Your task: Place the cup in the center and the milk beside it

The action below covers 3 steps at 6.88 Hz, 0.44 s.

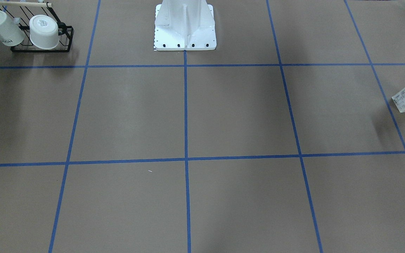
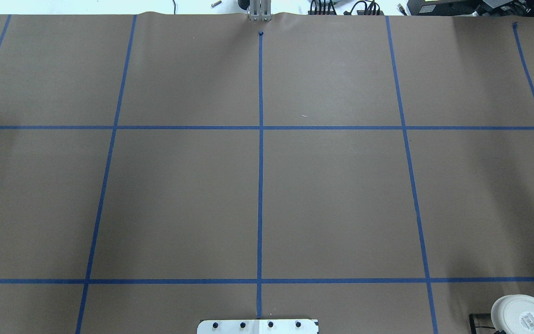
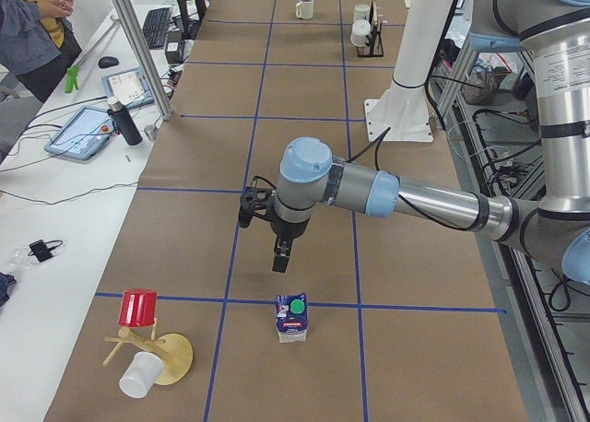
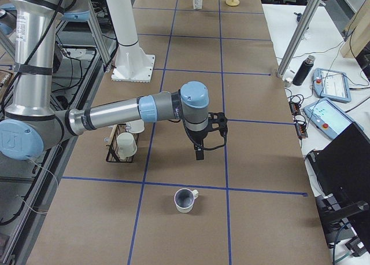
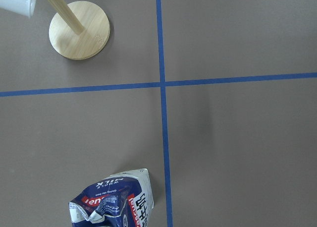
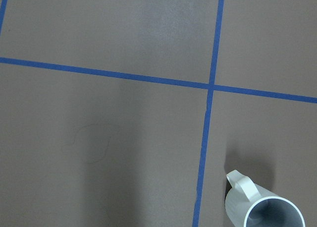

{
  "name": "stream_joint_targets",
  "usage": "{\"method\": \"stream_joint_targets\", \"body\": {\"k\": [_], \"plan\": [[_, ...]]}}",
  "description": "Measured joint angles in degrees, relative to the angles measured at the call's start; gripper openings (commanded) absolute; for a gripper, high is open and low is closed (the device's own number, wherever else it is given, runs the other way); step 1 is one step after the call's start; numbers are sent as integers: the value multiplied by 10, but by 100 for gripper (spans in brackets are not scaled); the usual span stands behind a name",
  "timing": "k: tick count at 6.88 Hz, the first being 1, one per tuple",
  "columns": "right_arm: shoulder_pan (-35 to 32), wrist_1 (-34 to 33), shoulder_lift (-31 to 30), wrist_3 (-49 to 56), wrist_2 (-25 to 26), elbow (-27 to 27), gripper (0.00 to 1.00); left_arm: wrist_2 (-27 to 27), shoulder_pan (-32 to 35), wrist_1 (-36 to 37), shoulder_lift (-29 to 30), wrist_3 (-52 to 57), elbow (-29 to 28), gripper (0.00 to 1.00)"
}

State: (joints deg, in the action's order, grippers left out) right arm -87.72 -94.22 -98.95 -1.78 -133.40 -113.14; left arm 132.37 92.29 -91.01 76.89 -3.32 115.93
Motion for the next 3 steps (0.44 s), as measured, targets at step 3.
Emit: {"method": "stream_joint_targets", "body": {"k": [3], "plan": [[0, 1, -1, -1, -3, -1, 100, 5, 0, 0, -8, -2, 11, 98]]}}
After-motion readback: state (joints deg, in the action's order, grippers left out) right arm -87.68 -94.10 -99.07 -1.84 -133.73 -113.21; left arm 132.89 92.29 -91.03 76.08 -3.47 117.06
